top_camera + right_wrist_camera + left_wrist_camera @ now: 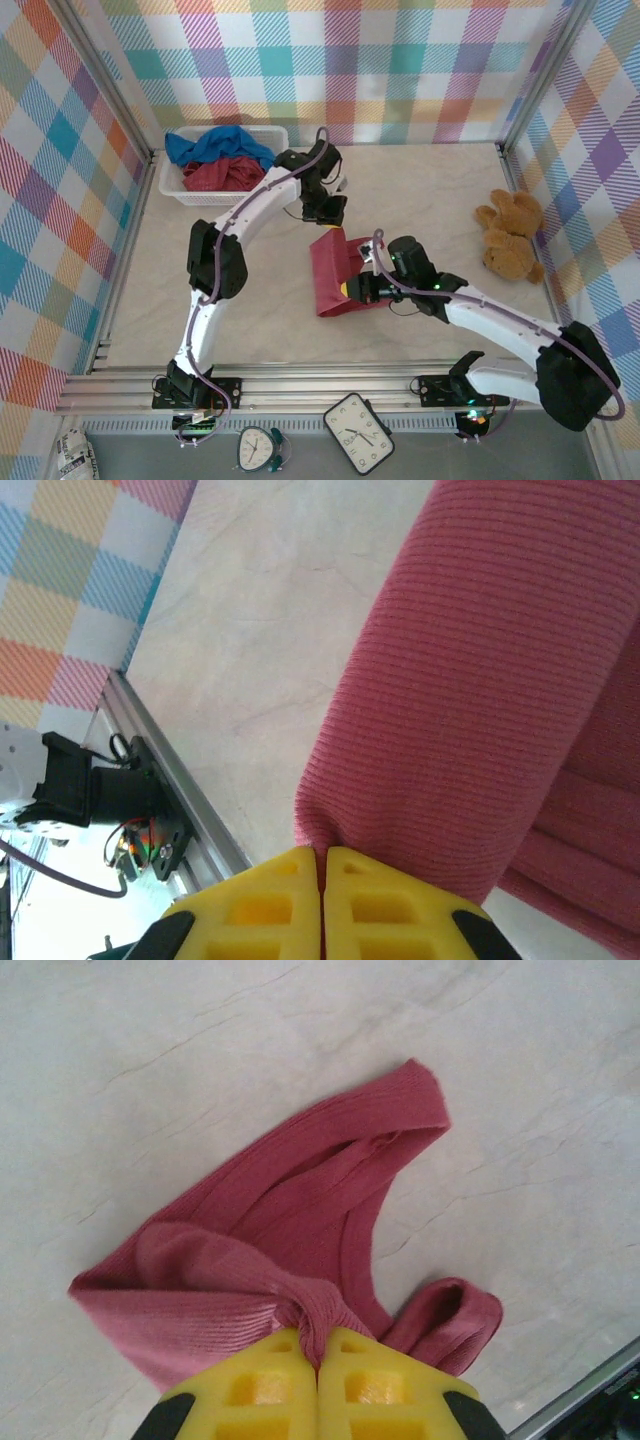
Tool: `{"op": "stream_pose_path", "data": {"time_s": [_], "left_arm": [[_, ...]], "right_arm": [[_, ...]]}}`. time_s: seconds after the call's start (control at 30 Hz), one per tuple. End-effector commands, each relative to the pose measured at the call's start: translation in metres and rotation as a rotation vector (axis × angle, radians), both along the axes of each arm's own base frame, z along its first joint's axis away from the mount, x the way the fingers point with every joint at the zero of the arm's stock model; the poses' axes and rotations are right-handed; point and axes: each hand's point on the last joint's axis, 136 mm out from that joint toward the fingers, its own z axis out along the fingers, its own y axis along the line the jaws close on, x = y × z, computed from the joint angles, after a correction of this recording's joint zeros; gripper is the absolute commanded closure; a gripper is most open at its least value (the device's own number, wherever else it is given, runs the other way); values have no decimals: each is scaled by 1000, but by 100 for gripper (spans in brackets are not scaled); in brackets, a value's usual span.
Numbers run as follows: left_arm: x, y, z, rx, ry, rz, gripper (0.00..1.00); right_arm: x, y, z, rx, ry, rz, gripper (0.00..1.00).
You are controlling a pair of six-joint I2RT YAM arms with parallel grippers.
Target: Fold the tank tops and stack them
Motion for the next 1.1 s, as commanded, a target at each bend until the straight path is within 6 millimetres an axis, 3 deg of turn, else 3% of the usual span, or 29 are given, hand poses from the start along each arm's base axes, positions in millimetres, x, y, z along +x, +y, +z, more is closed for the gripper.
{"op": "stream_pose_path", "data": {"time_s": [0.0,0.23,0.47,0.67,0.87,0.9,1.07], "left_arm": [[3,-21,11,-60,-19,-35,97],[8,-51,-13,-110,15,-64,93],[17,-84,-17,-193,-11,-91,92],[22,-98,-28,-236,-1,-95,89],[35,-115,-20,-324,-46,-99,76],[38,-117,-18,-334,-61,-97,70],[44,-122,0,-367,-119,-113,64]], "right_arm": [[-4,-23,-15,-43,68,-80,92],[3,-60,-42,-124,107,-188,89],[14,-94,-64,-230,138,-320,89],[14,-124,-86,-350,169,-440,85],[25,-143,-98,-412,176,-537,81],[28,-145,-97,-412,169,-547,81],[43,-151,-89,-413,131,-574,81]]}}
